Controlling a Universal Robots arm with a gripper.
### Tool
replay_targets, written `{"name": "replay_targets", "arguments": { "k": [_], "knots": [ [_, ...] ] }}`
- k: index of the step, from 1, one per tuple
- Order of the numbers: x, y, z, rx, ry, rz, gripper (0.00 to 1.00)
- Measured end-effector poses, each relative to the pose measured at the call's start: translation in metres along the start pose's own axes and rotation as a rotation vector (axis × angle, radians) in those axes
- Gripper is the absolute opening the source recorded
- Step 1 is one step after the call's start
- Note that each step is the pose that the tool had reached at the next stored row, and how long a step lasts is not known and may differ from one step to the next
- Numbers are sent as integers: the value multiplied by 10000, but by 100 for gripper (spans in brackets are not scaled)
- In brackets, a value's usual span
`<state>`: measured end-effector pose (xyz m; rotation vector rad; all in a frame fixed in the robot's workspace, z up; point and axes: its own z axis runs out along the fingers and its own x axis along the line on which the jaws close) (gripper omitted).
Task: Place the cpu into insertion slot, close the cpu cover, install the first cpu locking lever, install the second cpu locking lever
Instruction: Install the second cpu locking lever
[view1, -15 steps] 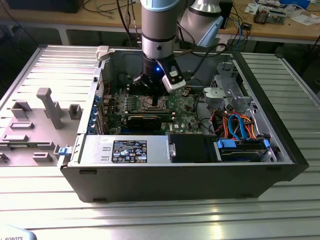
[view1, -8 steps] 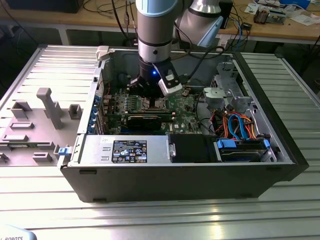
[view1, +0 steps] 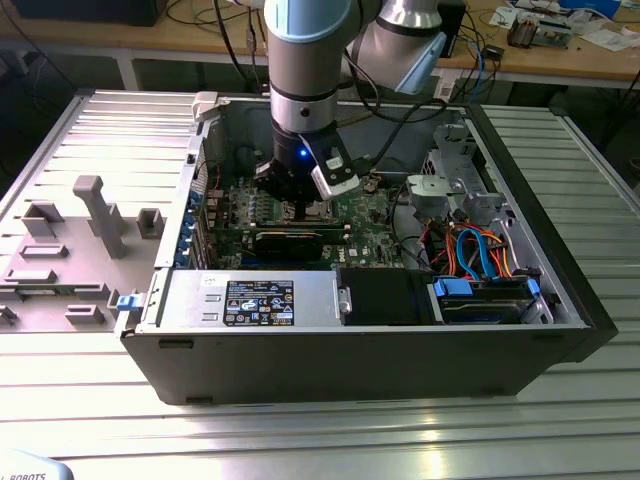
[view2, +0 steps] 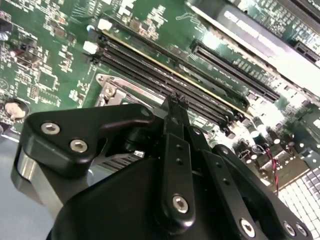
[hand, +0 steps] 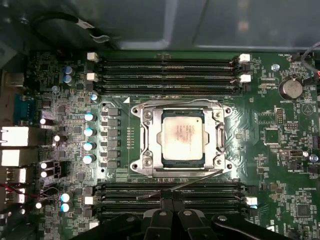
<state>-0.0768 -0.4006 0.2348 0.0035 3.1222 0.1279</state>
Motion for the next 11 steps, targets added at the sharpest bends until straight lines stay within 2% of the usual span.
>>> {"name": "replay_targets", "arguments": {
  "k": [6,7,8,11],
  "knots": [
    [91,-20,13,-224,0,4,11],
    [101,-25,21,-296,1,4,11],
    [102,-25,23,-325,1,5,11],
    [102,-25,23,-326,1,-1,11]
  ]
}}
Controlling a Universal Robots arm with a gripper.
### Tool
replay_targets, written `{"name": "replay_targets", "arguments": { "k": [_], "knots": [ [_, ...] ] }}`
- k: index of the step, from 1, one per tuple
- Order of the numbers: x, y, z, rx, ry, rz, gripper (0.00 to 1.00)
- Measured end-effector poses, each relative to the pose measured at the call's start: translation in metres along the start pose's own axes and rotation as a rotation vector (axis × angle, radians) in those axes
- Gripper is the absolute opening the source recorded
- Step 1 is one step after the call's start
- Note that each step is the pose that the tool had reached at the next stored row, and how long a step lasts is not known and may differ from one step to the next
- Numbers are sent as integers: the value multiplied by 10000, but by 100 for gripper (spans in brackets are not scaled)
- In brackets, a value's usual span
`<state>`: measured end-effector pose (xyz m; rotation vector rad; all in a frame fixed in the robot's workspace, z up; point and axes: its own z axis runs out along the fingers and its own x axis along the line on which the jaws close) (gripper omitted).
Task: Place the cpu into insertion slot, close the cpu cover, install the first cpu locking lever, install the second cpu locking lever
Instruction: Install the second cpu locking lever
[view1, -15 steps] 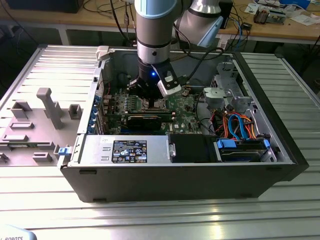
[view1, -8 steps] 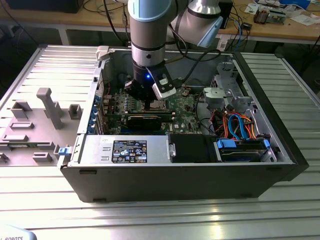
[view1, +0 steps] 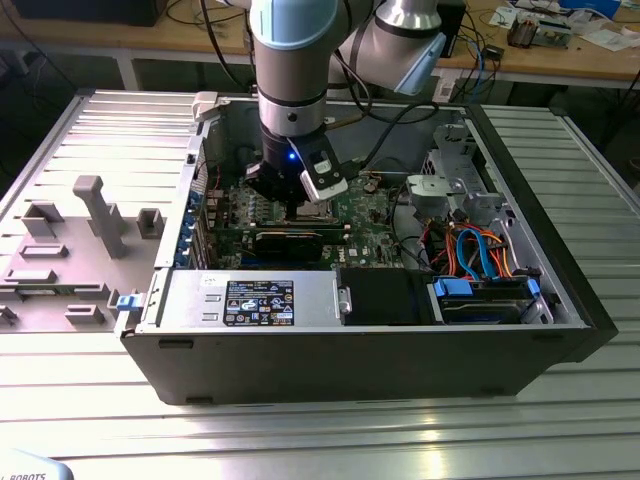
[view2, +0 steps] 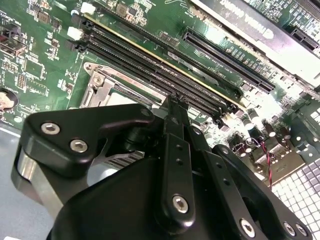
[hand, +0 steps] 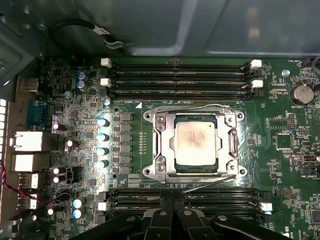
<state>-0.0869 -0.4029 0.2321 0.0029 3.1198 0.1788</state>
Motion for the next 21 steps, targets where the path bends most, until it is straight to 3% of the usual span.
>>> {"name": "replay_targets", "arguments": {
  "k": [12,16,21],
  "knots": [
    [18,-6,0,-10,2,-2,11],
    [39,-28,20,-241,4,-12,11],
    [40,-100,25,-388,14,-52,11]
  ]
}}
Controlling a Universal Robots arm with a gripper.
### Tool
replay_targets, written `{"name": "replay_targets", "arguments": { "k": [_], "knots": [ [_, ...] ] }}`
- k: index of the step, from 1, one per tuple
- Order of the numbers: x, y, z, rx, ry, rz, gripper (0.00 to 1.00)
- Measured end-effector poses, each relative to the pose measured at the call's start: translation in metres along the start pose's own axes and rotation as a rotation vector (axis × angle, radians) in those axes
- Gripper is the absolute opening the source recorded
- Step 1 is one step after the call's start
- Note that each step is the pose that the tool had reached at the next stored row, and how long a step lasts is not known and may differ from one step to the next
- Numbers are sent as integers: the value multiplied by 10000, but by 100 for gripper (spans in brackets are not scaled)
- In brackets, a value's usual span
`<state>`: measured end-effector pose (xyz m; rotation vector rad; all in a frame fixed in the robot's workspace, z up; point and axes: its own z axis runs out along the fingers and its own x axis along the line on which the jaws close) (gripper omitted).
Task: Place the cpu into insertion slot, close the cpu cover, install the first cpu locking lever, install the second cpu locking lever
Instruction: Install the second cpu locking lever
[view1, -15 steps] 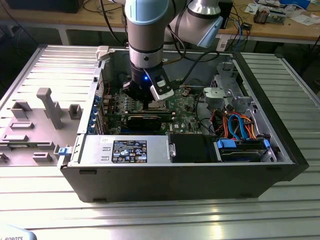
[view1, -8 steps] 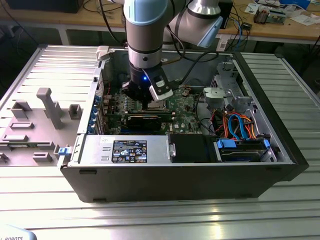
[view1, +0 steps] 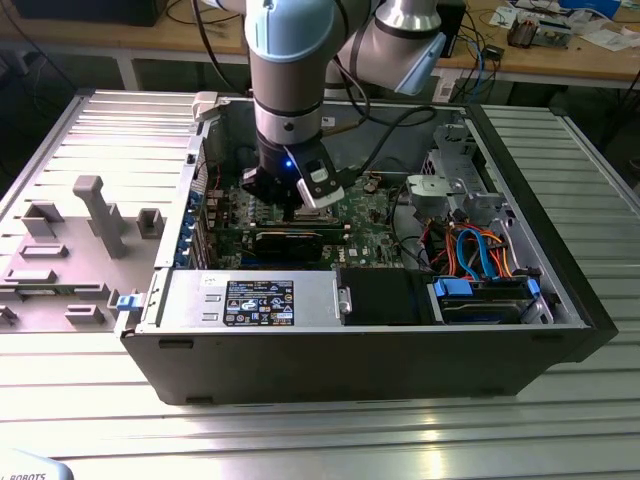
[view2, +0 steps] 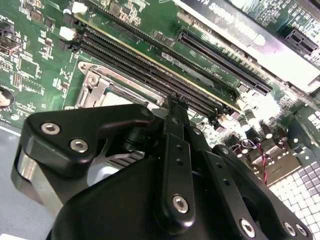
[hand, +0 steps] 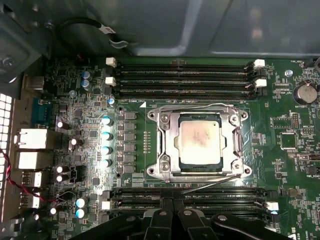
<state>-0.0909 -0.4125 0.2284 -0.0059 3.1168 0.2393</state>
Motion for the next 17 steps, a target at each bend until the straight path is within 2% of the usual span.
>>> {"name": "replay_targets", "arguments": {
  "k": [3,6,7,9,10,12,13,15,17],
  "knots": [
    [19,-12,22,-227,63,-397,11],
    [32,-21,42,-384,100,-594,11],
    [33,-26,57,-387,126,-588,11],
    [34,-30,65,-402,136,-557,11],
    [33,-32,67,-441,136,-555,11],
    [38,-34,76,-638,129,-554,11],
    [37,-36,80,-687,128,-554,11],
    [38,-54,85,-740,146,-541,11],
    [39,-71,86,-744,150,-496,11]
  ]
}}
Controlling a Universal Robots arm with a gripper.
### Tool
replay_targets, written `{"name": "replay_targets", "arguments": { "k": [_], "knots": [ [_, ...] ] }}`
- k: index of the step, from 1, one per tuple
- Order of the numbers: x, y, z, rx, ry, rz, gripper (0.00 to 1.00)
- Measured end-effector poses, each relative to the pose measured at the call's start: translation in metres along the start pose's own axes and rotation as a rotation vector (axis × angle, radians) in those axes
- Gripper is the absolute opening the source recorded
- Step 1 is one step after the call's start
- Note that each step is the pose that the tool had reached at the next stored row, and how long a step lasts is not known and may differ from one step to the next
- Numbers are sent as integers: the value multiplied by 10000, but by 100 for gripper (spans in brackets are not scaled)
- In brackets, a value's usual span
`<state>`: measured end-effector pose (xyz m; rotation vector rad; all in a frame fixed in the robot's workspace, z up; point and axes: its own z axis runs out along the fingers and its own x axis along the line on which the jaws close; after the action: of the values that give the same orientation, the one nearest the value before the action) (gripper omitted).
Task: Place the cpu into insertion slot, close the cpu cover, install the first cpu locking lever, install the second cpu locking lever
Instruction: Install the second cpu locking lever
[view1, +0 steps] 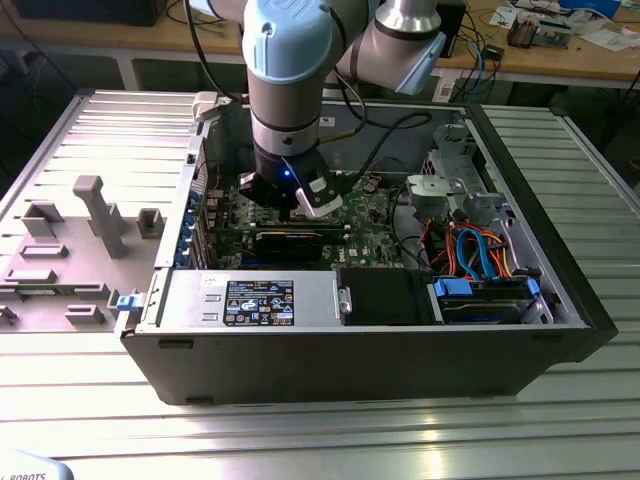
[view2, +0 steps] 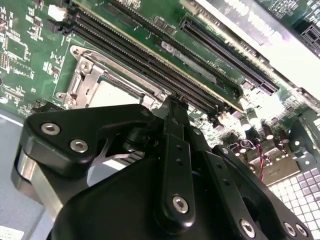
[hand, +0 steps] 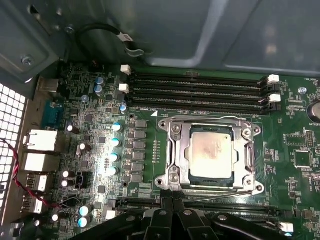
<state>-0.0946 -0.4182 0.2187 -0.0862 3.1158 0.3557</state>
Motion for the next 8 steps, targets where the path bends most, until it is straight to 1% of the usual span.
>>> {"name": "replay_targets", "arguments": {
  "k": [1,3,4,7,8],
  "knots": [
    [2,-27,0,-6,-16,122,11],
    [3,-50,4,-15,-34,220,11],
    [3,-54,12,-33,-40,246,11],
    [40,-64,48,-208,-49,264,11],
    [42,-66,58,-244,-52,268,11]
  ]
}}
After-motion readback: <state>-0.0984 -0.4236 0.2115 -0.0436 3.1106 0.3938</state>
